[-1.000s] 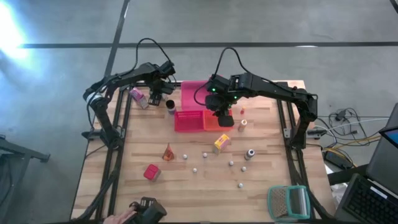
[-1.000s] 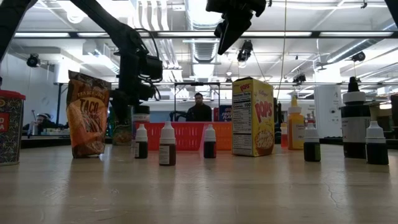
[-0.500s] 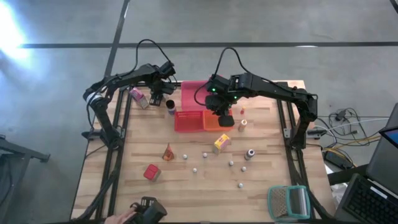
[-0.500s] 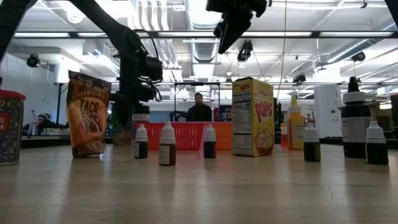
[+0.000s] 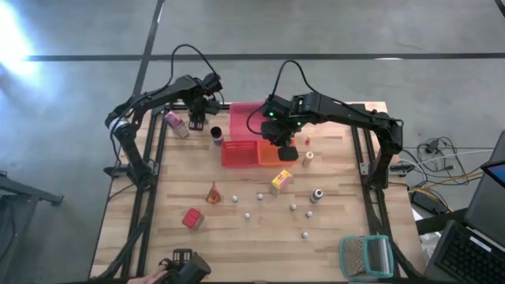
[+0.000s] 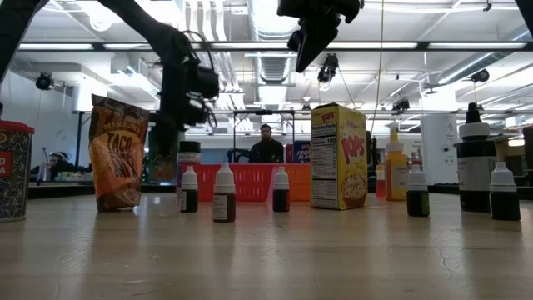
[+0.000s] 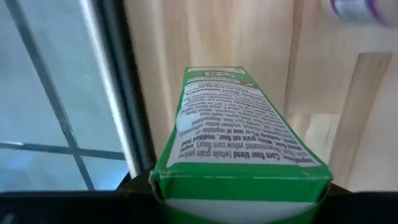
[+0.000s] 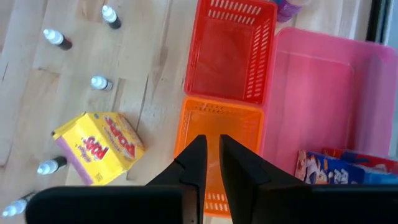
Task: Pick & Place Kitchen Items
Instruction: Put the green cereal box into the pink bin
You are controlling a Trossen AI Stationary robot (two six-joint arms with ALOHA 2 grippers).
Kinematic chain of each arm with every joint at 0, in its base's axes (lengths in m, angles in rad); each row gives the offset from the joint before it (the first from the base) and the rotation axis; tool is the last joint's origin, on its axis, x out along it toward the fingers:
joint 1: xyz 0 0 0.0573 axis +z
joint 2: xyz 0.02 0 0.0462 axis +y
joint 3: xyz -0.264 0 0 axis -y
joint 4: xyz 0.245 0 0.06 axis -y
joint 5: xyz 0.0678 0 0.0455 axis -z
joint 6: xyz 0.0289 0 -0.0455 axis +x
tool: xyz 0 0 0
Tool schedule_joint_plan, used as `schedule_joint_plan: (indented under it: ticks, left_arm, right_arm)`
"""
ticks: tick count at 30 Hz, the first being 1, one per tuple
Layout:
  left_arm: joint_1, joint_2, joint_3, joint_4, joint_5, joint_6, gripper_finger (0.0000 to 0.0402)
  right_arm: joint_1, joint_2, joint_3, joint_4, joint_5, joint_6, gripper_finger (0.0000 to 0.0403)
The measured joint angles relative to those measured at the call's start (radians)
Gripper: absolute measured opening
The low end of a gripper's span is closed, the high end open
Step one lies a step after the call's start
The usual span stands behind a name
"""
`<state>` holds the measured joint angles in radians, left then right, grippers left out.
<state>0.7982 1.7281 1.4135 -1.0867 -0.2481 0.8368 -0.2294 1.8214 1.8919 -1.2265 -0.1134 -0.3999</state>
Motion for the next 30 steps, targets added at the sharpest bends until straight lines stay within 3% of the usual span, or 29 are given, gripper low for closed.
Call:
schedule_joint_plan:
  ticks: [7, 15, 23, 30]
  left_arm:
    - [-0.001, -0.017, 0.239, -0.113, 0.056, -0.114, 0.0152]
    - [-0.024, -0.011, 0.472, -0.103, 0.13, -0.196, 0.0152]
    - [-0.068, -0.006, 0.472, -0.006, 0.217, -0.215, 0.0151]
    - [-0.092, 0.08, 0.479, 0.051, 0.224, -0.228, 0.0151]
  right_arm:
    - [-0.036, -0.013, 0.0, -0.031, 0.0, 0.031, 0.0059]
    - [-0.119, -0.075, 0.0, -0.052, 0.0, 0.078, 0.008]
    - [-0.216, -0.137, -0.001, -0.044, 0.0, 0.077, 0.0074]
    - [-0.269, -0.157, -0.001, -0.048, 0.0, 0.057, 0.0049]
